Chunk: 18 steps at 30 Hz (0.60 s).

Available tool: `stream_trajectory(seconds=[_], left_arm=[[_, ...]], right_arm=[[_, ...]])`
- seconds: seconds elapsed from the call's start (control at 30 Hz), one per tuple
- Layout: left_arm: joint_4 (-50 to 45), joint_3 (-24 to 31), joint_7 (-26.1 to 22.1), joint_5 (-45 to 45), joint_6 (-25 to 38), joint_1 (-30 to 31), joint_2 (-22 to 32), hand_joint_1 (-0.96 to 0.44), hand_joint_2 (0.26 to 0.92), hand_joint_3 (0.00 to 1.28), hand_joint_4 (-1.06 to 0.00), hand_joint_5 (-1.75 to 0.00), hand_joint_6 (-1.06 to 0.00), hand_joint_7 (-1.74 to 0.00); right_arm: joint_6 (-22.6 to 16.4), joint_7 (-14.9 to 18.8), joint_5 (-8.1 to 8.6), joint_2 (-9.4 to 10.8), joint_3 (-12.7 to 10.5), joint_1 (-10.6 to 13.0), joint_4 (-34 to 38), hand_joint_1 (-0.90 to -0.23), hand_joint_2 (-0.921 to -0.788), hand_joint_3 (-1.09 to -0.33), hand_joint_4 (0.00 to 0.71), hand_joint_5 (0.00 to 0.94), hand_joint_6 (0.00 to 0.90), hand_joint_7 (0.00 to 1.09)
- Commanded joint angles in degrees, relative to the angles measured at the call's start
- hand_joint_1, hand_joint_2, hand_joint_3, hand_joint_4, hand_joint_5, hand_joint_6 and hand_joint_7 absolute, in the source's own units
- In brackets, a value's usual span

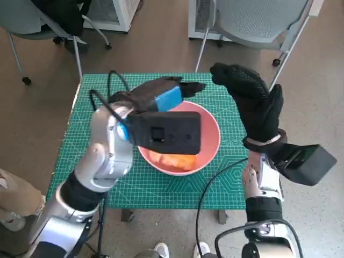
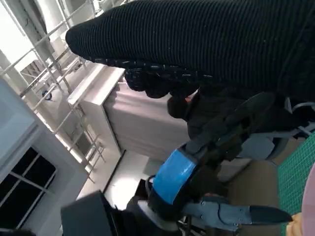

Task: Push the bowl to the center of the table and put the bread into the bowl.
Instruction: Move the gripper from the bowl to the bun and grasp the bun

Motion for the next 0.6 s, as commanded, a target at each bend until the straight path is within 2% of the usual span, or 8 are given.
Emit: stream_trajectory(seconds=[0.03,0.33,0.6], left_arm=[[-4.09,3.24,-0.97,0.07,0.94,2.03,3.91,-0.26,0.745,0.05,-0.02,0.00,-0.24,0.00],[-11.74,10.44,-2.29,-0.81,1.74,7.35,11.10,-0.27,0.707,0.02,0.00,0.00,-0.21,0.00],[-16.15,15.69,-2.06,-1.13,2.40,13.13,15.59,-0.20,0.684,0.00,0.00,0.00,-0.15,0.00]], right_arm=[[0.16,-0.38,-0.26,0.09,0.30,1.59,0.42,-0.662,-0.921,-0.877,0.051,0.000,-0.001,0.29],[0.32,-0.41,-0.32,-0.03,0.36,1.53,0.43,-0.662,-0.921,-0.876,0.051,0.000,-0.001,0.29],[0.19,-0.44,-0.58,-0.10,0.48,1.11,1.03,-0.662,-0.921,-0.876,0.051,0.000,-0.001,0.29]])
